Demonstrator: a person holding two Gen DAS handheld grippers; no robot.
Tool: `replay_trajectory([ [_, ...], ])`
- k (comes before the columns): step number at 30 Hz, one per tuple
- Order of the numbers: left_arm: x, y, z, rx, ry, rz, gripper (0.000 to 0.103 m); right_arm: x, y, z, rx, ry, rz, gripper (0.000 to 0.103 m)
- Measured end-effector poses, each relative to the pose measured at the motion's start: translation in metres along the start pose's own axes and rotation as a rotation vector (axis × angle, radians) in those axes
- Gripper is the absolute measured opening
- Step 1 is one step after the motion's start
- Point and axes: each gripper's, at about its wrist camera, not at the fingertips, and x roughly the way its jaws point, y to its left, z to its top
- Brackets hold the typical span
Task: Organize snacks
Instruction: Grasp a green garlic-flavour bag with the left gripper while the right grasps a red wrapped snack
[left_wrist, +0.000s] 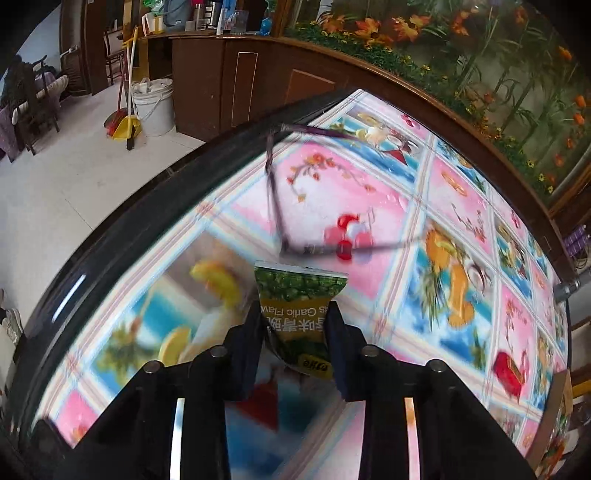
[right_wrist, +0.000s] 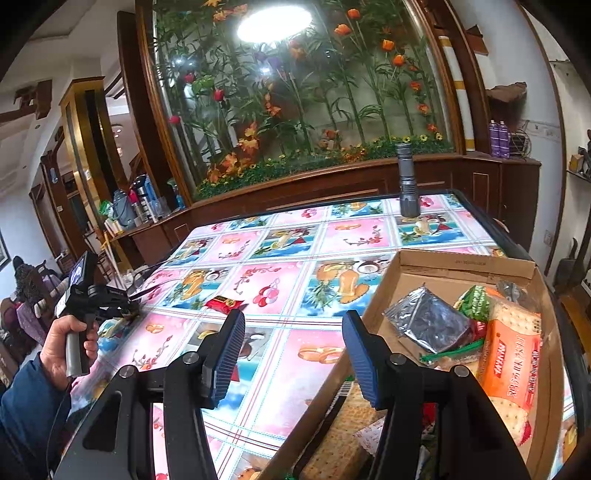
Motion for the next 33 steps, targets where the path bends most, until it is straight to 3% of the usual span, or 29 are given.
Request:
replay_trajectory([
  [3, -0.02, -0.008, -0.039, 0.056, -0.004, -0.033, 0.031, 0.004, 0.003, -0.002, -0.007, 0.02, 0.042, 0.059],
  [7, -0.034, -0.041, -0.075, 0.2, -0.011, -0.079, 0.031, 0.026, 0.019, -0.006, 0.029, 0.136, 0.197, 0.06],
  [10, -0.034, -0.057, -0.083, 0.281, -0.043, -0.04, 0.031, 0.05, 0.052, 0.002, -0.005, 0.212, 0.224, 0.06],
  [13, -0.034, -0.055, -0.083, 0.295, -0.044, -0.064, 0.031, 0.098, 0.072, 0.014, 0.014, 0.317, 0.246, 0.06],
  [18, -0.033, -0.056, -0.085, 0.341, -0.06, -0.068, 0.031, 0.184, 0.08, 0.035, 0.023, 0.392, 0.22, 0.06],
  [22, -0.031, -0.059, -0.081, 0.351, -0.059, -0.06, 0.031, 0.24, 0.071, 0.035, 0.128, 0.469, 0.218, 0.06],
  [24, -0.031, -0.057, -0.08, 0.343, -0.052, -0.069, 0.031, 0.249, 0.074, 0.028, 0.087, 0.484, 0.169, 0.06],
  [26, -0.03, -0.056, -0.078, 0.339, -0.047, -0.07, 0.031, 0.246, 0.084, 0.026, 0.033, 0.492, 0.179, 0.058],
  [27, -0.03, -0.057, -0.078, 0.339, -0.046, -0.068, 0.031, 0.242, 0.092, 0.023, -0.03, 0.488, 0.133, 0.052],
  [28, -0.03, -0.058, -0.078, 0.343, -0.046, -0.065, 0.031, 0.242, 0.1, 0.022, -0.085, 0.486, 0.092, 0.036],
  [29, -0.03, -0.058, -0.079, 0.348, -0.047, -0.062, 0.031, 0.239, 0.109, 0.018, -0.162, 0.485, 0.043, 0.028],
  [31, -0.031, -0.059, -0.08, 0.355, -0.047, -0.074, 0.031, 0.233, 0.123, 0.01, -0.255, 0.474, -0.033, 0.023],
  [33, -0.031, -0.06, -0.082, 0.361, -0.048, -0.084, 0.031, 0.219, 0.123, 0.004, -0.252, 0.462, -0.062, 0.022],
])
